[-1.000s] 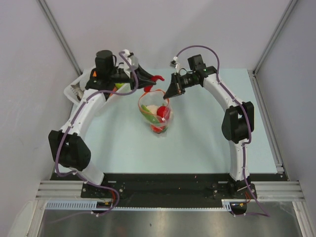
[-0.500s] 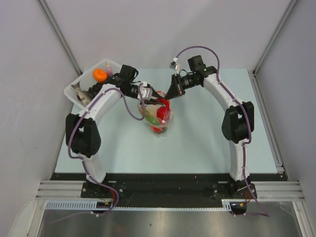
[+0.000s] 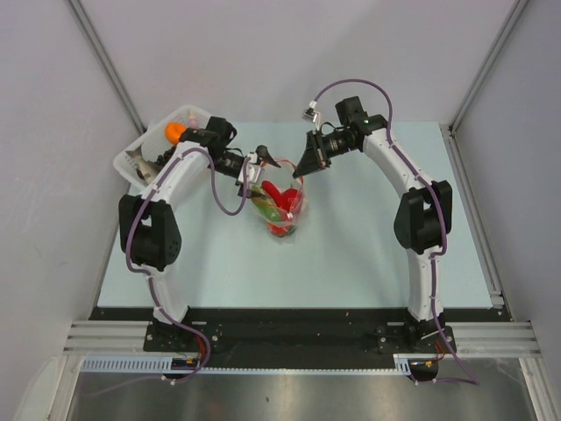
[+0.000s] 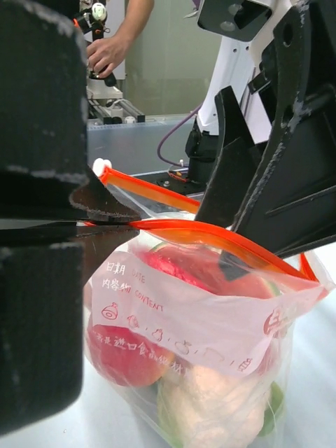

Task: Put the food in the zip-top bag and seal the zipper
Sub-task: Place the fake vegetable in the zipper food storage bag.

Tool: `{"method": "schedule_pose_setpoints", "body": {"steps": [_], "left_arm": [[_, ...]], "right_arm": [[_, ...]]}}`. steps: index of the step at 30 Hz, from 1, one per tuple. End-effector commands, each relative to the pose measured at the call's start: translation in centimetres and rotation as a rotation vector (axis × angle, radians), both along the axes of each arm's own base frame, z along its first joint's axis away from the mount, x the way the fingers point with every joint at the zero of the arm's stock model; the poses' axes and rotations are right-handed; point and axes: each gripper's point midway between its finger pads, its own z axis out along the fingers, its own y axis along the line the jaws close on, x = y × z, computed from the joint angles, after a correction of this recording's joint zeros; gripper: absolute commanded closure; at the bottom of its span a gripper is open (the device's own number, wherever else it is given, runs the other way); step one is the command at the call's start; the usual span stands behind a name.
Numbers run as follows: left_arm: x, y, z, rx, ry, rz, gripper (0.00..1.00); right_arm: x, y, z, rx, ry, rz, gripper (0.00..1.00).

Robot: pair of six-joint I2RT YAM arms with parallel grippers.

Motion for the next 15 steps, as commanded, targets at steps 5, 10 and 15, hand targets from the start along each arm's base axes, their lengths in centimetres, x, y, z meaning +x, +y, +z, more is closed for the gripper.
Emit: {"method": "schedule_pose_setpoints", "body": {"steps": [5, 10, 15], "left_arm": [[-5.2, 3.0, 3.2, 0.114, -0.053, -0.085, 0.14], [-7.2, 2.5, 1.5, 0.183, -0.025, -0.127, 0.29], [-8.2, 1.3, 0.2, 0.221, 0.043, -0.149, 0.45]], "right_arm": [[-0.3, 0.9, 1.4, 0.034, -0.037, 0.038, 1.00], [-0.5, 1.6, 1.4, 0.034, -0.039, 0.052, 1.00], [-0.5, 2.3, 1.5, 0.037, -0.052, 0.065, 1.00]]}}
